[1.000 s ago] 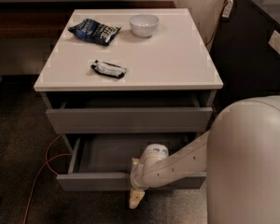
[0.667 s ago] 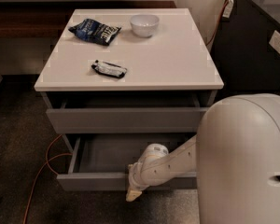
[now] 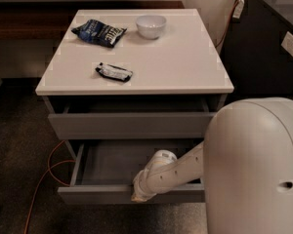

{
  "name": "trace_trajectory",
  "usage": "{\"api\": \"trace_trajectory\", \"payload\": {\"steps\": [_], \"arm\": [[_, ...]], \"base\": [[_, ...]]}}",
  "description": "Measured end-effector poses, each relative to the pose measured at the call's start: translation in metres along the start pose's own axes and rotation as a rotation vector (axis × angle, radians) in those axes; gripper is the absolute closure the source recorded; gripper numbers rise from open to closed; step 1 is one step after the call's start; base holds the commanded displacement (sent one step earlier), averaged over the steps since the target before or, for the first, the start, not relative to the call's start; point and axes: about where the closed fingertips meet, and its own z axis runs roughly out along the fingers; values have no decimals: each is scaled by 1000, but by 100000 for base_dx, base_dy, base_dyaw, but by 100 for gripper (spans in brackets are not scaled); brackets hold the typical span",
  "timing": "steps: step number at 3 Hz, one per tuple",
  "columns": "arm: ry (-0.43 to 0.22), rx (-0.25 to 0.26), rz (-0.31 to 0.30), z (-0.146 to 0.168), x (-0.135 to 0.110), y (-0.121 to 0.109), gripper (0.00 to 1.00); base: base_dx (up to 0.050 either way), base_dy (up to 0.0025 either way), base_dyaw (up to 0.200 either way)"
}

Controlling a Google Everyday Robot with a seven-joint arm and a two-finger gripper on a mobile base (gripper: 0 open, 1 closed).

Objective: Place rxbar blueberry into middle drawer

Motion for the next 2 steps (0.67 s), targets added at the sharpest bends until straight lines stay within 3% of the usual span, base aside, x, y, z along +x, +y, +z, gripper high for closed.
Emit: {"api": "trace_trajectory", "payload": {"steps": [1,2], "arm": [[0,0,0,-1,0,0,94],[0,0,0,-1,0,0,100]], "base": [[0,0,0],[0,0,0]]}}
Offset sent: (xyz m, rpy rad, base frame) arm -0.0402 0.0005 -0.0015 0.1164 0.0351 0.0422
